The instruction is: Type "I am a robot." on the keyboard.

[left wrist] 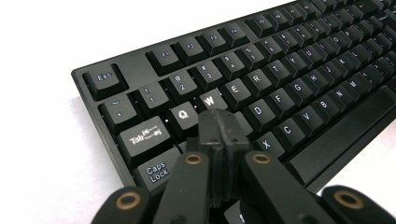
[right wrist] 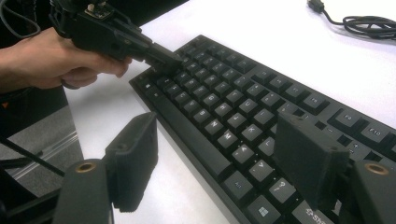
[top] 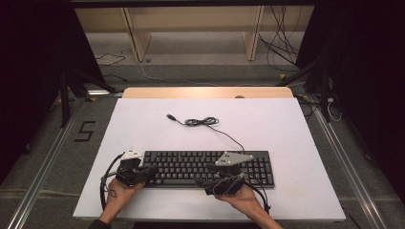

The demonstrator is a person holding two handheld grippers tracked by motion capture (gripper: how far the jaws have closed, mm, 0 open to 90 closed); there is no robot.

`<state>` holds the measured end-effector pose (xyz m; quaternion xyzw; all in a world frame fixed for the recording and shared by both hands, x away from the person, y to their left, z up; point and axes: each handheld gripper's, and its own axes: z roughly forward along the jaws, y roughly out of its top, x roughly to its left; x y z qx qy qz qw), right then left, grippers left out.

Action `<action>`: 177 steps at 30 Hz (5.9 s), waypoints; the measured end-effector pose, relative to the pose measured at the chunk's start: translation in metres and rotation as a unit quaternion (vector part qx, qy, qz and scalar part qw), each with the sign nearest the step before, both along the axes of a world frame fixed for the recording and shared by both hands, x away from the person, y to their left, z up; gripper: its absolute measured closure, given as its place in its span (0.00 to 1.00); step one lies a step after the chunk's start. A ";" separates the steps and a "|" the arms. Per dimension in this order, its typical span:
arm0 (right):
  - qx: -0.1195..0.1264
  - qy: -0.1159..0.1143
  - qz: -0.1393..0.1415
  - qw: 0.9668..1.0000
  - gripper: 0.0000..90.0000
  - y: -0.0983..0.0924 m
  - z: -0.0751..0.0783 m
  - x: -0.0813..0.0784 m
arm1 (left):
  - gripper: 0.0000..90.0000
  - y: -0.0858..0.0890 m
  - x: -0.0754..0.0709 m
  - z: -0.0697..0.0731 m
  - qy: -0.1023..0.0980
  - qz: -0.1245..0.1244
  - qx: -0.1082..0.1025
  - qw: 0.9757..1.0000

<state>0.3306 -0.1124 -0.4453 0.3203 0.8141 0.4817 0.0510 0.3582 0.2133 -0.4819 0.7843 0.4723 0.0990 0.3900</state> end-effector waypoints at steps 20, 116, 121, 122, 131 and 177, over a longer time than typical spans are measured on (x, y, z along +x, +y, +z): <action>0.007 -0.006 -0.009 1.000 0.35 -0.002 0.002 0.001 | 0.80 0.006 -0.014 0.018 -0.050 -0.007 -0.075 0.996; -0.107 0.030 0.001 0.994 1.00 0.048 -0.034 0.032 | 0.33 0.010 -0.029 0.028 -0.095 -0.016 -0.133 0.986; -0.083 0.027 -0.005 0.996 0.95 0.043 -0.028 0.032 | 0.33 0.012 -0.029 0.028 -0.096 -0.015 -0.134 0.986; -0.078 0.025 -0.005 0.997 0.94 0.041 -0.027 0.033 | 0.33 0.012 -0.029 0.028 -0.096 -0.015 -0.134 0.986; -0.012 0.014 -0.011 1.000 0.70 0.022 -0.010 0.028 | 0.32 0.012 -0.029 0.028 -0.101 -0.013 -0.137 0.985; -0.058 0.008 0.035 0.998 1.00 0.046 -0.020 0.012 | 0.31 0.014 -0.028 0.027 -0.105 -0.008 -0.138 0.985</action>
